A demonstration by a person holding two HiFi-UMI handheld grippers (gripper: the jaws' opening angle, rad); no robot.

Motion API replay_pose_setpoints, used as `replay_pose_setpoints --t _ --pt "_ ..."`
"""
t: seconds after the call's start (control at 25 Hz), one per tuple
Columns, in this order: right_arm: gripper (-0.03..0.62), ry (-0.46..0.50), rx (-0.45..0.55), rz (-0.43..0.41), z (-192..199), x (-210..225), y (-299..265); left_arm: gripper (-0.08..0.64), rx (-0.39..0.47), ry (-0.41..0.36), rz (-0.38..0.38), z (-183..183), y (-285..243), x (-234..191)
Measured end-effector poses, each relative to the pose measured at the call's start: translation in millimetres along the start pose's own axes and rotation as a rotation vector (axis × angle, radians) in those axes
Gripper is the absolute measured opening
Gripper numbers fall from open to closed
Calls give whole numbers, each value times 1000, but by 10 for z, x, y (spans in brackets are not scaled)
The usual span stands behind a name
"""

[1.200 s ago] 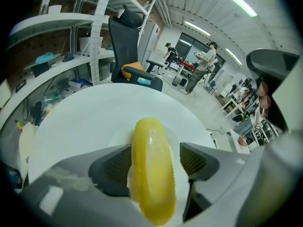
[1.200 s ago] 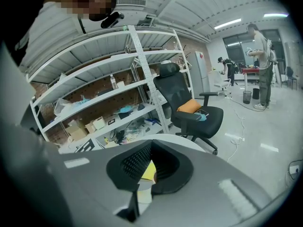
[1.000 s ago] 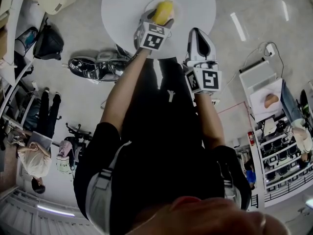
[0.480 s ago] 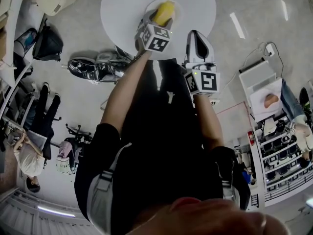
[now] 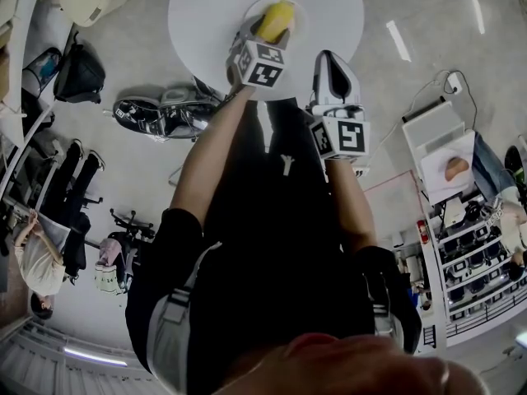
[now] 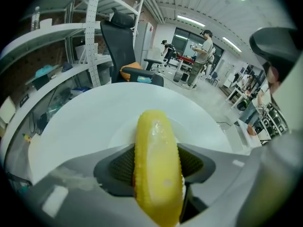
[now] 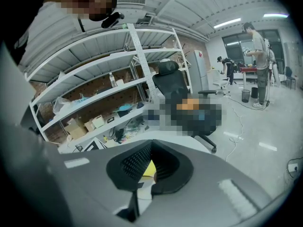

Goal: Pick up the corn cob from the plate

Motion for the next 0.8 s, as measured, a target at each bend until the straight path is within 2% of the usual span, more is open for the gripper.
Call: replay_pose_setpoints --t 0.28,0.56,0.8 --pt "8 -20 51 -16 -42 -20 18 267 33 36 -7 -6 57 -22" --pt "8 2 -1 6 46 -49 35 267 65 62 -19 33 153 -140" --pt "8 3 10 0 47 -114 55 265 108 82 -29 -5 277 -206"
Point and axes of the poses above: the fingertips, and each gripper's own axes: y backward along the fingers, x to its right, z out of its underside, the point moved 3 cm from there along y, backward along the fingers, and after that the axes turned 1 degree about -y, right-handed, at the moved point
